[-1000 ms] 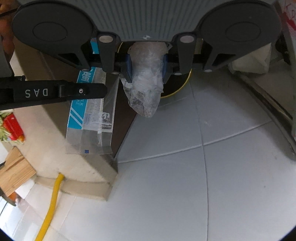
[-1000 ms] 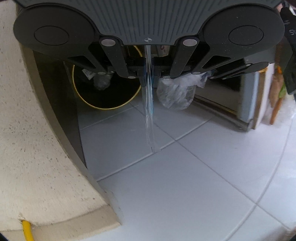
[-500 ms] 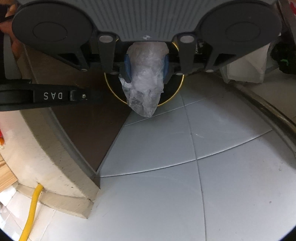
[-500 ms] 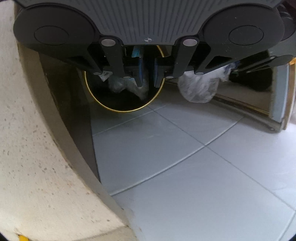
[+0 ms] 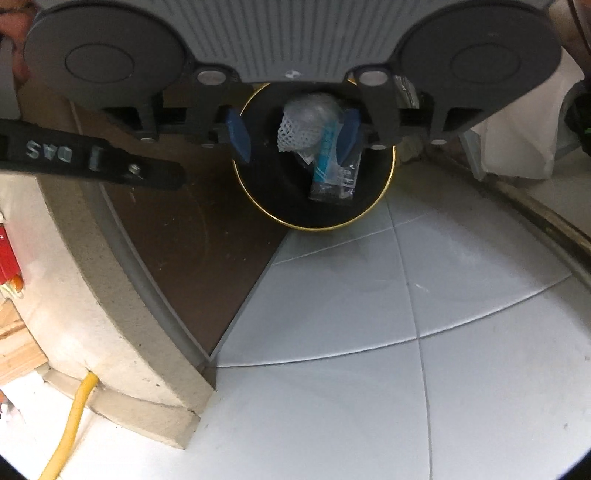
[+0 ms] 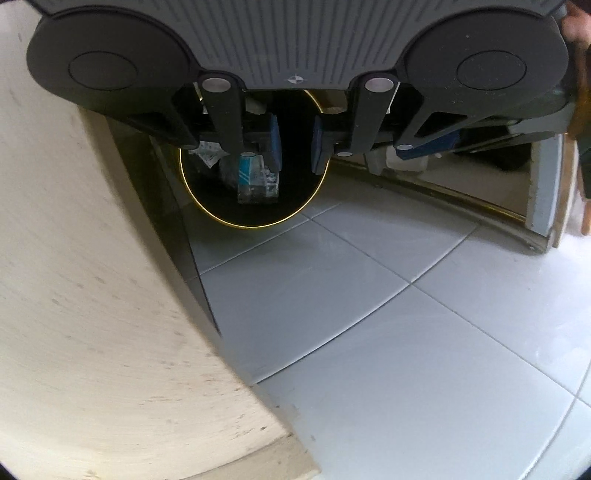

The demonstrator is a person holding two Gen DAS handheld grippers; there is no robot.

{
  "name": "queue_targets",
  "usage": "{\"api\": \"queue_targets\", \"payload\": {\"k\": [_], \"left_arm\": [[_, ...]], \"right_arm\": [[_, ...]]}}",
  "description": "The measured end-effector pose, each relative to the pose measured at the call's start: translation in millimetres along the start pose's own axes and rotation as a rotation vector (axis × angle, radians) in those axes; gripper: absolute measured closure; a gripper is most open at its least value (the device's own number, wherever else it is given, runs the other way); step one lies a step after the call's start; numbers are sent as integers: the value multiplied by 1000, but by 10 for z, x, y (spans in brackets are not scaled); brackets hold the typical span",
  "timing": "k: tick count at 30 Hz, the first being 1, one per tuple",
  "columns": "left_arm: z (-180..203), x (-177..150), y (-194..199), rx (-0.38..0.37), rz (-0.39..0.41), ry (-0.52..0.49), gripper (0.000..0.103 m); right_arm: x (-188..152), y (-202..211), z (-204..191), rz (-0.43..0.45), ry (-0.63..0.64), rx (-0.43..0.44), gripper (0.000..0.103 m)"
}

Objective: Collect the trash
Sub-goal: 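Open both tools to drop the plastic bags into the bin, then move both open tools back up to the countertop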

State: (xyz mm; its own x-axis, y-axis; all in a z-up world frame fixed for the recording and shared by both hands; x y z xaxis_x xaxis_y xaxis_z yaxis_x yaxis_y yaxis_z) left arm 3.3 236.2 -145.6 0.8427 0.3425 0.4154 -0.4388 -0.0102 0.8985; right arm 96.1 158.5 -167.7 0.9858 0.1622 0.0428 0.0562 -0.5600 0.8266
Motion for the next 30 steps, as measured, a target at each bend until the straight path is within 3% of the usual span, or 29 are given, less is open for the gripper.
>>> {"api": "queue_targets", "payload": {"k": [7, 12, 15, 20, 30], "left_arm": [[78, 17, 77, 27, 41, -62, 54], [169, 30, 121, 126, 69, -144, 53], [244, 30, 148, 170, 87, -208, 45], [359, -6, 197, 220, 120, -286, 45], [891, -75, 495, 245, 191, -357, 43]], "right_arm": [[-127, 455, 105, 73, -10, 17, 68], [-225, 734, 171, 126, -9, 1, 56], [-290, 856, 229, 147, -15, -9, 46], [-399, 1049, 315, 180, -13, -21, 41], [-561, 1440, 564, 226, 7, -38, 25]]}}
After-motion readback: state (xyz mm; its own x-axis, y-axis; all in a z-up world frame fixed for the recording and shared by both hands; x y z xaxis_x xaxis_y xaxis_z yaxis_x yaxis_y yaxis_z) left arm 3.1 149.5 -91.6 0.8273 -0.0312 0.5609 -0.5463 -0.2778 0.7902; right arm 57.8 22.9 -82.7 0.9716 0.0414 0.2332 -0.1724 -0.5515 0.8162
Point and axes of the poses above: each gripper's, at about its wrist camera, not at the fingertips, and y roughly against the way its jaws point, z to its right, x to its top, the point moved 3 cm from there along -y, roughly the way its jaws point, and after that the axes turned 14 degrees about -y, right-handed, at the moved point
